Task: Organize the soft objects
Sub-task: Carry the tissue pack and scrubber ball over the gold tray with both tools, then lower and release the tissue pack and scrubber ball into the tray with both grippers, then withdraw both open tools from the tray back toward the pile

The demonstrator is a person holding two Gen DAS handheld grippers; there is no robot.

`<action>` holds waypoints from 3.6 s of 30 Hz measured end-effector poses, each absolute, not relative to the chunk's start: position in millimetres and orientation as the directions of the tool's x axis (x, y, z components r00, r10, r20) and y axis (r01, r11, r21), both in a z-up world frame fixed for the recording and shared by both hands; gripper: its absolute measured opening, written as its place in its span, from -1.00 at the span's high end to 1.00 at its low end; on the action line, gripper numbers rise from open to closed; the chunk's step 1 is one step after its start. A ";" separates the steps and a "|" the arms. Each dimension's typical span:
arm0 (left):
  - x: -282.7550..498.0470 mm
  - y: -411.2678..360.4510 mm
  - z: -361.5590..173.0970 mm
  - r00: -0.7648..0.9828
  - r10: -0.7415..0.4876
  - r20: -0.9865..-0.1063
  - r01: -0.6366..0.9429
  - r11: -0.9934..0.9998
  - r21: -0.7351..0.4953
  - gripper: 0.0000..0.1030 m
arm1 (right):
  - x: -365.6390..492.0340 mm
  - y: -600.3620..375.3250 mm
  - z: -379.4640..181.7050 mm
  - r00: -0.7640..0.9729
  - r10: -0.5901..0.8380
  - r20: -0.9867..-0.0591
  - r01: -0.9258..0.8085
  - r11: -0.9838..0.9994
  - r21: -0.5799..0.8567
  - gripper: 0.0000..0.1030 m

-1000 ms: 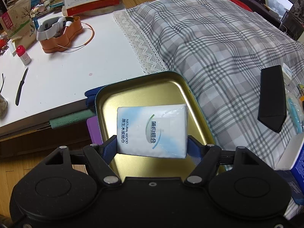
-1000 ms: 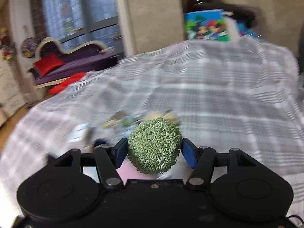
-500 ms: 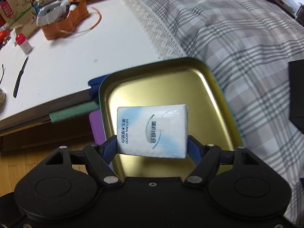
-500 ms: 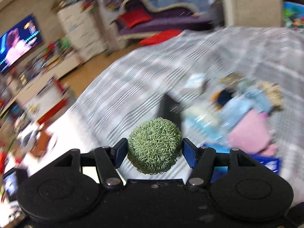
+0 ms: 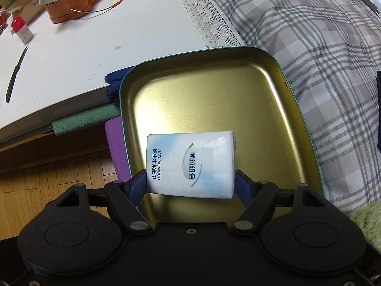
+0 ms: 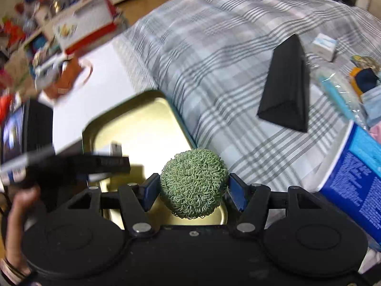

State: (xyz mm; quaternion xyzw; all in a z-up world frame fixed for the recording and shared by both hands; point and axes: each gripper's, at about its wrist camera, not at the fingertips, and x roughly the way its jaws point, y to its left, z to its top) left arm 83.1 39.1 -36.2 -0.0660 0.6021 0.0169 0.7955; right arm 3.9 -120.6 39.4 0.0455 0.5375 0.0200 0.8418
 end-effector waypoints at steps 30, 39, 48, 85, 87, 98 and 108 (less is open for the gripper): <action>77.1 46.0 -28.5 0.352 0.019 -0.936 -0.100 0.995 -0.018 -0.57 | -2.0 -110.8 36.6 0.417 0.061 -0.907 -0.043 0.998 0.047 -0.33; 77.6 45.4 -31.5 0.338 0.011 -0.941 -0.093 0.995 -0.021 -0.69 | -3.4 -112.7 34.1 0.403 0.054 -0.914 -0.025 0.999 0.047 -0.34; 77.2 46.2 -31.8 0.327 0.008 -0.945 -0.097 0.995 -0.025 -0.69 | -5.1 -112.6 33.3 0.392 0.051 -0.918 -0.019 0.999 0.047 -0.35; 72.4 35.6 -33.1 0.333 0.015 -0.943 -0.025 1.000 0.007 -0.83 | -35.0 -117.4 53.1 0.433 0.033 -0.901 0.001 0.999 0.037 -0.38; 72.4 33.7 -35.1 0.325 0.015 -0.946 -0.016 1.000 0.010 -0.83 | -39.9 -119.0 56.0 0.440 0.031 -0.897 0.006 0.999 0.037 -0.38; 64.4 24.7 -44.2 0.293 0.028 -0.956 0.028 0.999 0.037 -0.84 | -64.4 -140.3 62.4 0.445 0.044 -0.895 0.063 0.995 0.081 -0.39; 50.7 -9.7 -28.5 0.345 0.041 -0.938 0.148 0.984 0.097 -0.84 | -89.1 -184.5 85.9 0.515 0.001 -0.857 0.146 0.985 0.089 -0.42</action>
